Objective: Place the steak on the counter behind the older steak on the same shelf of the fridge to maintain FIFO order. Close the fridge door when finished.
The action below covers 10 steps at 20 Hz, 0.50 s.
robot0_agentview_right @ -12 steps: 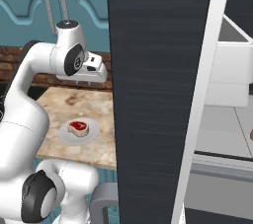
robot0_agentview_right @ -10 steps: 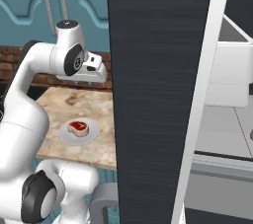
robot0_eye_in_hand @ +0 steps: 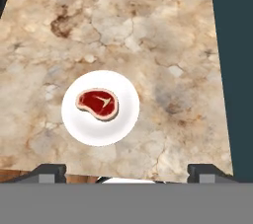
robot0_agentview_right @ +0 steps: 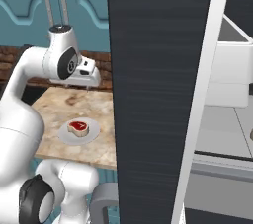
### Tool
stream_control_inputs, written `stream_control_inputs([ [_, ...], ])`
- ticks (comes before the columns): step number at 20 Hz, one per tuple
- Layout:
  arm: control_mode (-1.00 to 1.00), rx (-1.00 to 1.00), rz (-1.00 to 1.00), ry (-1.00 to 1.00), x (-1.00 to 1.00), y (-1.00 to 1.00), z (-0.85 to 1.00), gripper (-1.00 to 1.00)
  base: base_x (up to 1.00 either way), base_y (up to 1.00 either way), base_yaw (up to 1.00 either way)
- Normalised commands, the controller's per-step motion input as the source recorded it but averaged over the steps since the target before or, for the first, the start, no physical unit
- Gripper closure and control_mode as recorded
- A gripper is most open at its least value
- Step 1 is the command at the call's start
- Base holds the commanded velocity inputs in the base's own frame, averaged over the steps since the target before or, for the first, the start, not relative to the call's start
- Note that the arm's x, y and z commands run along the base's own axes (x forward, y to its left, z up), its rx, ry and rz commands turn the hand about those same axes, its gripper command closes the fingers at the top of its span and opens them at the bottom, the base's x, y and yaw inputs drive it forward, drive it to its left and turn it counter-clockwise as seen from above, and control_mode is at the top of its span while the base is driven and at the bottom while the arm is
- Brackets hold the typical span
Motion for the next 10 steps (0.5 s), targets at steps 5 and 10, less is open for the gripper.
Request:
stream_control_inputs([
  [5,-1.00,-0.14,0.05,0.02,-0.04,1.00,-0.87,-1.00,0.00,0.00,0.00],
  [10,-1.00,-0.15,0.05,0.07,0.05,0.21,-0.65,-1.00,0.00,0.00,0.00],
])
